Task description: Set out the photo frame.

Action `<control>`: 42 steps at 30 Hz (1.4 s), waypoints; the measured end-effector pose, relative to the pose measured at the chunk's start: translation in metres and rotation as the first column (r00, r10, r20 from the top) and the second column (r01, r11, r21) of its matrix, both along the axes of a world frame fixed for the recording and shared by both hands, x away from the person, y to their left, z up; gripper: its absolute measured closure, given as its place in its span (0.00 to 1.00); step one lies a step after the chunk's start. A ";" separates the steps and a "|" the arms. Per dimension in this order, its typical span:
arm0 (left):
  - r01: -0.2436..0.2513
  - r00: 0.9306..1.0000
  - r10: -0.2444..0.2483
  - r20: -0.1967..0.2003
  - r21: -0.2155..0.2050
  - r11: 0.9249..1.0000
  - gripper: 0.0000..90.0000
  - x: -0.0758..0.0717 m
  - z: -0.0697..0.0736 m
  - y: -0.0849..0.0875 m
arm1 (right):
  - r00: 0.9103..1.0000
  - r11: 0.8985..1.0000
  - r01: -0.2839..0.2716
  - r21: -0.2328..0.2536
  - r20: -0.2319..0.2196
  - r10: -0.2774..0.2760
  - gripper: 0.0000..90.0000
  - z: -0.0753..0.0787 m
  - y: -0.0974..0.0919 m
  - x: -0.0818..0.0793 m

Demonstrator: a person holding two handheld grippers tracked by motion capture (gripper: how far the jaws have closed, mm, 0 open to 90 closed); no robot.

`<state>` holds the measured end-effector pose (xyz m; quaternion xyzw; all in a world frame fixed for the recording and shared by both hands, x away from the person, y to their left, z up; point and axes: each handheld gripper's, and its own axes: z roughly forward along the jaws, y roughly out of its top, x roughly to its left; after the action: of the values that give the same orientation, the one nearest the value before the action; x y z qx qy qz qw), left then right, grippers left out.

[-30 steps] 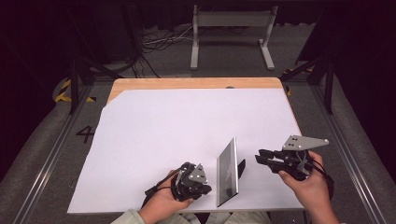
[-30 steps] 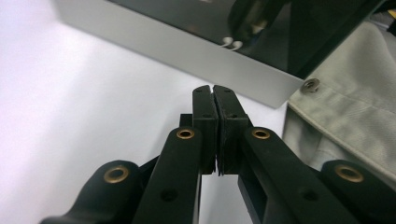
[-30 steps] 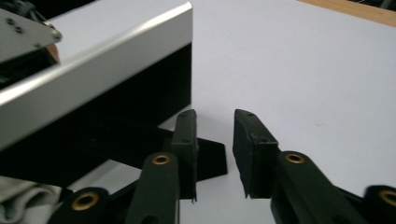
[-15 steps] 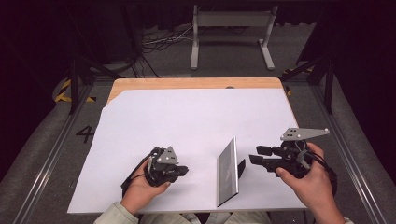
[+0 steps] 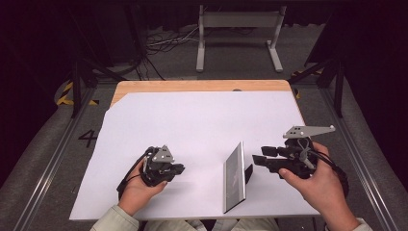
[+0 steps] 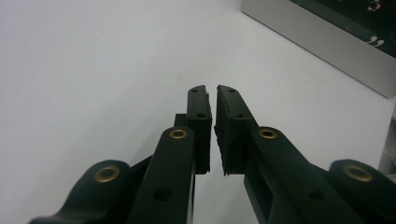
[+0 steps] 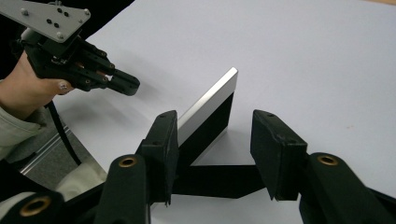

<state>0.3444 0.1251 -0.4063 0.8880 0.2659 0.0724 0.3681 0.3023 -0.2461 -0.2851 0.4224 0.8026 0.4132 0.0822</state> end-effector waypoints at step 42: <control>-0.030 0.999 0.030 0.018 -0.012 0.999 0.92 -0.003 0.001 0.012 | 0.937 0.996 0.085 -0.040 -0.338 -0.094 0.52 -0.019 0.046 0.022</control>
<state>0.3414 0.1372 -0.4050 0.8810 0.2764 0.0844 0.3747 0.3238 -0.2000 -0.3043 0.5221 0.7899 0.3200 -0.0334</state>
